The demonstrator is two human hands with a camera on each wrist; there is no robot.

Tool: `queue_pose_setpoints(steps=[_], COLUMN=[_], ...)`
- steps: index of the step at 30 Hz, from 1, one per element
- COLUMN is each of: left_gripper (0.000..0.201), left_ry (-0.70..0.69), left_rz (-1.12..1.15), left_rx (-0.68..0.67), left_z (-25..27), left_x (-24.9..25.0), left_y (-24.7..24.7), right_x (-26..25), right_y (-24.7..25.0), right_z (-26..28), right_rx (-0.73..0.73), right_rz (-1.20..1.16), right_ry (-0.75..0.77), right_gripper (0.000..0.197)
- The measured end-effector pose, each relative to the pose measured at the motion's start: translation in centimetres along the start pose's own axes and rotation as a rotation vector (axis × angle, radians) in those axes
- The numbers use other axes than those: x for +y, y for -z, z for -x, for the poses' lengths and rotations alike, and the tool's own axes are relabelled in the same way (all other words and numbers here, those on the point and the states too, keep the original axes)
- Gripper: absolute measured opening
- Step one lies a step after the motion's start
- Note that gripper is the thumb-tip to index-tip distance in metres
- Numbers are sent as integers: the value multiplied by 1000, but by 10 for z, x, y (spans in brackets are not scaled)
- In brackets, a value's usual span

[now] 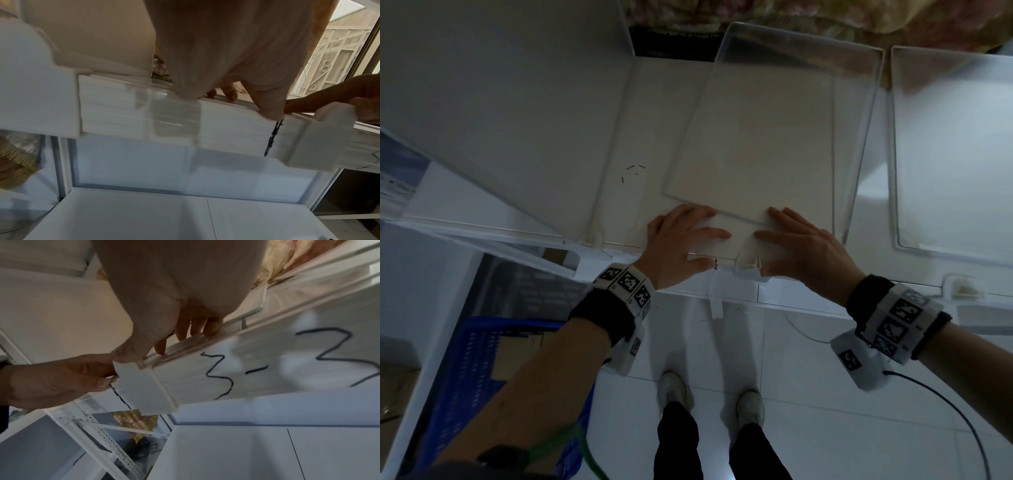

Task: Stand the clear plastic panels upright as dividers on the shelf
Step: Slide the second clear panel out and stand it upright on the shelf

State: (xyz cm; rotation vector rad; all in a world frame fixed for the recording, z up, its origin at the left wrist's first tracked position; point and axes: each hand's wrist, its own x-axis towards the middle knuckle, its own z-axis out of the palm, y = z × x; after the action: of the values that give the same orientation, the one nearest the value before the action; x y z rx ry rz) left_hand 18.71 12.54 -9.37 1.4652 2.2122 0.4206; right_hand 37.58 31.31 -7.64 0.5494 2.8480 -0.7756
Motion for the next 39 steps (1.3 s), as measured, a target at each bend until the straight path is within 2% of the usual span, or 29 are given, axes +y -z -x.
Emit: queue_pose_setpoints(steps=[9, 12, 15, 19, 22, 26, 28, 32, 39], left_gripper=[51, 50, 49, 49, 49, 50, 50, 51, 51], left_ry=[2, -2, 0, 1, -4, -3, -11, -13, -13], left_rz=[-8, -14, -18, -38, -40, -50, -58, -81, -93], left_rx=[15, 12, 10, 17, 23, 20, 27, 29, 21], left_z=[0, 0, 0, 1, 1, 0, 0, 0, 0], left_x=[0, 1, 0, 1, 2, 0, 0, -1, -2], left_y=[1, 1, 0, 0, -1, -1, -2, -3, -4], right_x=[-6, -8, -10, -11, -12, -16, -18, -21, -22], right_y=[0, 0, -2, -5, -7, -8, -7, -8, -8], right_z=[-3, -4, -6, -9, -10, -12, -13, -14, -17], right_rx=[-3, -8, -4, 7, 10, 14, 13, 19, -2], right_rz=[-49, -44, -46, -54, -47, -42, -47, -54, -25], right_ry=[-2, -7, -10, -1, 1, 2, -2, -1, 0], right_gripper=[68, 75, 70, 78, 73, 84, 83, 67, 66])
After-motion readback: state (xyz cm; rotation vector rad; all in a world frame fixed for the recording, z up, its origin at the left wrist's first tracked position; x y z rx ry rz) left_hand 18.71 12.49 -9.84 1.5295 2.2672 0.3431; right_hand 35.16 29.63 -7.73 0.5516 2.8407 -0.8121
